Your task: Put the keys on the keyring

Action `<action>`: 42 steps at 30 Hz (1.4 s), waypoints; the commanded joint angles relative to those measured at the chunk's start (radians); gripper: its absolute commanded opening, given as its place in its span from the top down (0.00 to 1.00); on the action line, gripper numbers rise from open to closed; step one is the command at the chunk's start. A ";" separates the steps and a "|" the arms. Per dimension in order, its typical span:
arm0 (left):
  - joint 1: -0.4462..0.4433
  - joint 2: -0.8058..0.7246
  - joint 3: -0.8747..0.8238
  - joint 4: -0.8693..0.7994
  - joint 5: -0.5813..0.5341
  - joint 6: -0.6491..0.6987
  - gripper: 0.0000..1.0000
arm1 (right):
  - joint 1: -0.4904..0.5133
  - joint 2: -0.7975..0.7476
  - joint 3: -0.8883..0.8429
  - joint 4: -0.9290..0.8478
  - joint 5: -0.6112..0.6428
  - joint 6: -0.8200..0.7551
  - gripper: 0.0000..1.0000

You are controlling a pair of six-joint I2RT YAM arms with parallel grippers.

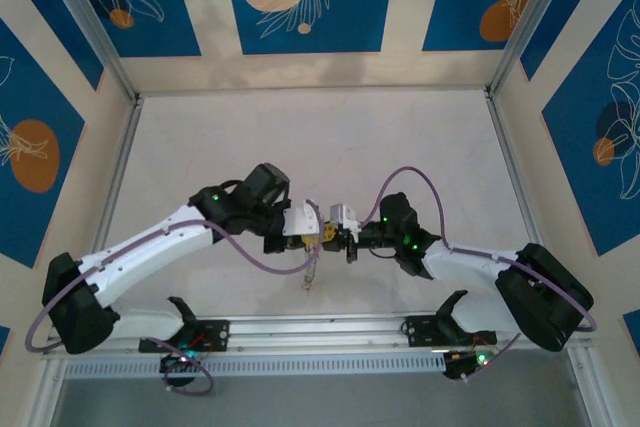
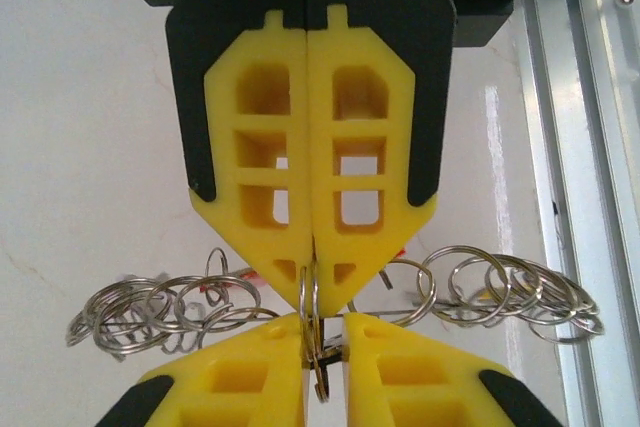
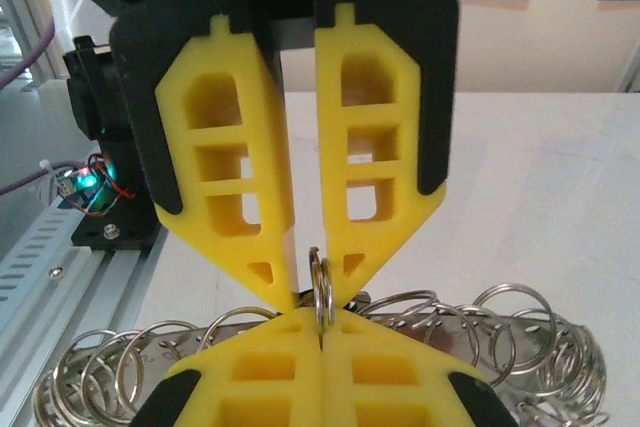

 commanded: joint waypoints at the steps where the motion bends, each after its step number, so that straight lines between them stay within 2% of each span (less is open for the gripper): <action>1: 0.006 -0.065 -0.091 0.123 0.072 -0.045 0.85 | 0.005 -0.002 0.001 0.159 -0.013 0.045 1.00; 6: 0.007 -0.142 -0.197 0.297 0.069 -0.097 0.88 | 0.007 -0.002 -0.008 0.193 -0.017 0.057 1.00; 10: 0.009 -0.174 -0.219 0.319 0.035 -0.099 0.93 | 0.009 0.000 -0.036 0.245 -0.006 0.064 1.00; 13: 0.011 -0.181 -0.202 0.275 0.018 -0.092 1.00 | 0.009 -0.007 -0.036 0.210 0.000 0.051 1.00; 14: 0.011 -0.175 -0.183 0.242 0.018 -0.082 1.00 | 0.009 -0.014 -0.033 0.173 0.004 0.032 0.97; 17: 0.008 -0.122 -0.093 0.093 0.000 -0.030 1.00 | 0.017 -0.040 -0.021 0.049 0.039 -0.045 0.80; 19: -0.003 -0.076 -0.027 -0.006 -0.039 0.011 1.00 | 0.024 -0.057 -0.010 -0.023 0.064 -0.081 0.76; 23: -0.025 -0.001 0.074 -0.131 -0.099 0.058 1.00 | 0.032 -0.059 -0.010 -0.038 0.078 -0.081 0.75; 27: -0.044 0.049 0.128 -0.180 -0.118 0.072 1.00 | 0.040 -0.043 -0.010 -0.025 0.091 -0.072 0.72; 32: -0.061 0.086 0.148 -0.181 -0.096 0.063 1.00 | 0.045 -0.018 -0.003 0.007 0.090 -0.048 0.71; 36: -0.062 0.102 0.152 -0.170 -0.091 0.053 1.00 | 0.049 -0.005 0.010 0.006 0.083 -0.042 0.81; 42: -0.063 0.083 0.151 -0.139 -0.067 0.047 1.00 | 0.055 0.026 0.006 0.033 0.097 -0.026 0.77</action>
